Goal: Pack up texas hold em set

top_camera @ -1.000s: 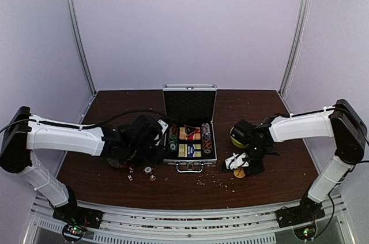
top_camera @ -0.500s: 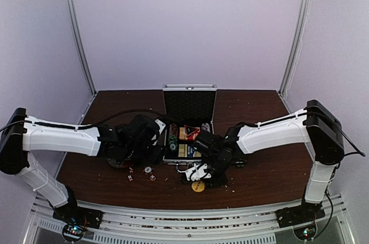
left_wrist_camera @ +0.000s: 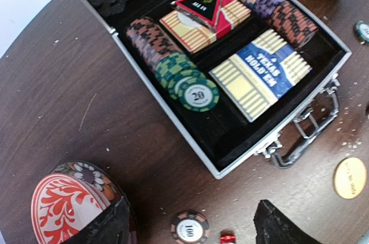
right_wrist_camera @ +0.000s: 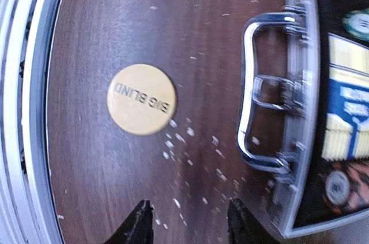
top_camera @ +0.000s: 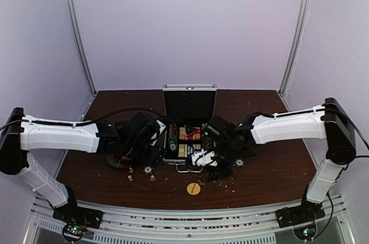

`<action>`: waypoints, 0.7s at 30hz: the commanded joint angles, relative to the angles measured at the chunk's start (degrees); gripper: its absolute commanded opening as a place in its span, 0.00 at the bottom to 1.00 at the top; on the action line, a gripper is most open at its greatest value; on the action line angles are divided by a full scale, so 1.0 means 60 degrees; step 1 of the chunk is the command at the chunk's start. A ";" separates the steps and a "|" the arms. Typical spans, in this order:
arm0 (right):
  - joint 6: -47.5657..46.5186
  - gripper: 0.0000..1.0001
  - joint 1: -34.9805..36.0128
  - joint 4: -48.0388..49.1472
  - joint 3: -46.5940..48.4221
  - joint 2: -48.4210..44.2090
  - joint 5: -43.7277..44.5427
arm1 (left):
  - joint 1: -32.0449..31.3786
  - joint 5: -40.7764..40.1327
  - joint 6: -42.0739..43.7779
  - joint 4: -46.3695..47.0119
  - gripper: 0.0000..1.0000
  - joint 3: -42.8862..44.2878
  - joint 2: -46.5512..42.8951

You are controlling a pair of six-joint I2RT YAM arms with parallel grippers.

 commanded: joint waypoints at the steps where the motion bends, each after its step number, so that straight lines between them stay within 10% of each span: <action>1: 0.0511 0.49 -0.1447 -0.0459 -0.0599 -0.1985 -0.0581 | -0.0016 0.1181 0.0713 -0.0720 0.77 0.0818 0.0141; 13: 0.2937 0.67 -0.5443 0.2106 -0.2977 -0.5210 -0.0978 | -0.1203 0.3237 0.2693 -0.2166 0.71 0.3520 0.2764; 21: 0.3022 0.68 -0.5865 0.2652 -0.2931 -0.4866 -0.0401 | -0.1531 0.3139 0.2703 -0.3003 0.77 0.4950 0.4617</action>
